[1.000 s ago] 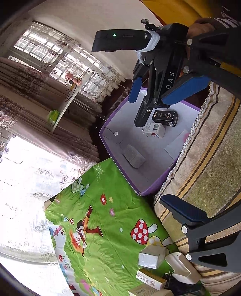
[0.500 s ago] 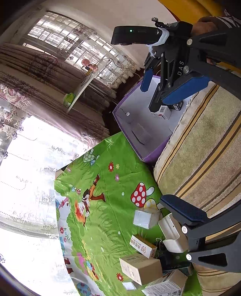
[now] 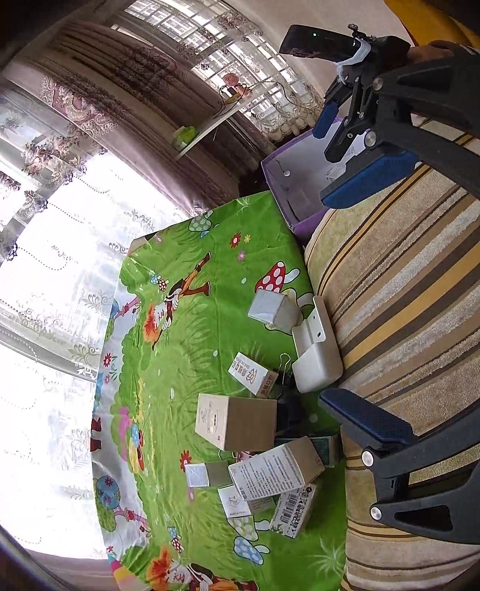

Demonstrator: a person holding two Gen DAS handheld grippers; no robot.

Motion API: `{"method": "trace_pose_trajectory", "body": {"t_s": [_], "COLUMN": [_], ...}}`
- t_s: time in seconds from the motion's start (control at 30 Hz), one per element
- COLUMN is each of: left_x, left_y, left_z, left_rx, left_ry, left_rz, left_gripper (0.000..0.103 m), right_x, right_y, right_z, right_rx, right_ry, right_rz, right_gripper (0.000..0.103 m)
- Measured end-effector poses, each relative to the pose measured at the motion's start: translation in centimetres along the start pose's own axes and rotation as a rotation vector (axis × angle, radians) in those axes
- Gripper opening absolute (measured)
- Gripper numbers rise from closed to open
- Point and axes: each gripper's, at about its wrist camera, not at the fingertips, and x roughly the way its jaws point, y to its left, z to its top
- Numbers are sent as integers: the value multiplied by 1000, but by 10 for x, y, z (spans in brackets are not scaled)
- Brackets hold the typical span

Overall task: Organize rigid objects
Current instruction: 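Move both tools back over the boxes on the bed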

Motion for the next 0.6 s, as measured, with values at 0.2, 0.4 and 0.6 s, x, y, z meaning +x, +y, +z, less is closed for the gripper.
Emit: {"method": "trace_pose_trajectory", "body": {"t_s": [0.2, 0.4, 0.6], "left_x": [-6, -5, 10], "left_y": [48, 80, 97], "left_z": [6, 15, 27], "left_rx": [-145, -229, -269], "left_ry": [8, 36, 90], "left_rz": [96, 158, 231], "left_gripper": [99, 99, 99], "right_x": [5, 9, 16], "right_y": [15, 28, 50], "right_z": [1, 4, 12], "right_rx": [-38, -56, -105], "right_ry": [15, 27, 38], "right_rz": [3, 21, 30], "right_gripper": [87, 87, 87]}}
